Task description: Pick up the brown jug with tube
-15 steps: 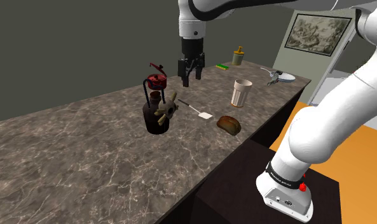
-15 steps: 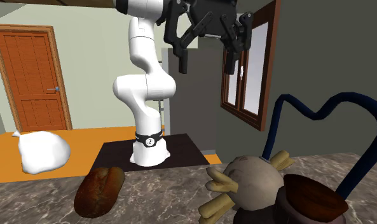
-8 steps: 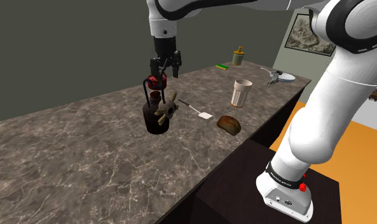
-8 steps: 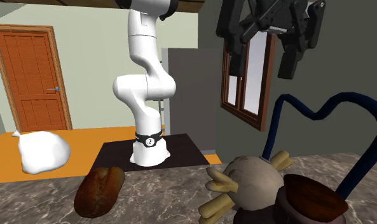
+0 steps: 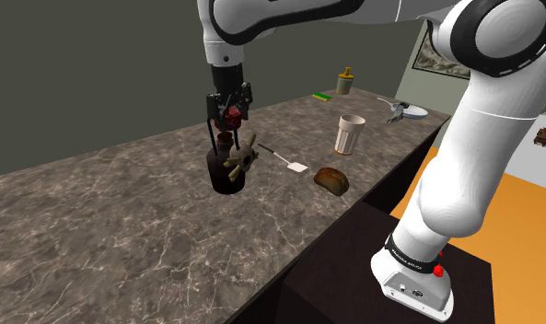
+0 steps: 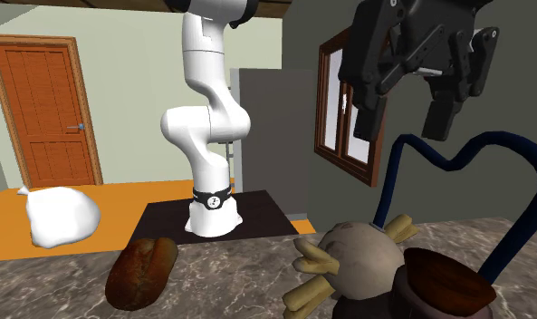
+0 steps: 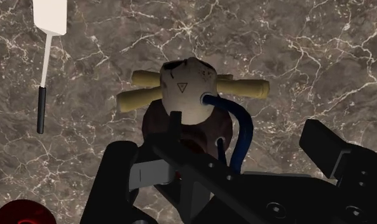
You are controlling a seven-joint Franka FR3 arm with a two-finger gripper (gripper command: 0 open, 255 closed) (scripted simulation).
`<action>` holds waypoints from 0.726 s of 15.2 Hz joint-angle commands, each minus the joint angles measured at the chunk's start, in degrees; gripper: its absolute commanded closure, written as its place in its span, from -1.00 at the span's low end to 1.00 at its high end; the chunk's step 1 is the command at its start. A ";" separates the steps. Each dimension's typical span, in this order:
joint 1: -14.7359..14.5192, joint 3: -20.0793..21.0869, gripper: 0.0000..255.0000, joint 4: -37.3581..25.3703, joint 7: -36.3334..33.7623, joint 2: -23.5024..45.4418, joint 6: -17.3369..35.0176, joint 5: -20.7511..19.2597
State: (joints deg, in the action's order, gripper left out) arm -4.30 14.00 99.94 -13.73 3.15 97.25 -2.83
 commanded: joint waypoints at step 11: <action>-0.07 0.06 1.00 1.85 -0.23 0.12 1.99 -0.03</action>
State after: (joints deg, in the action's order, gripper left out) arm -4.38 14.07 101.75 -13.96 3.25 99.26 -2.86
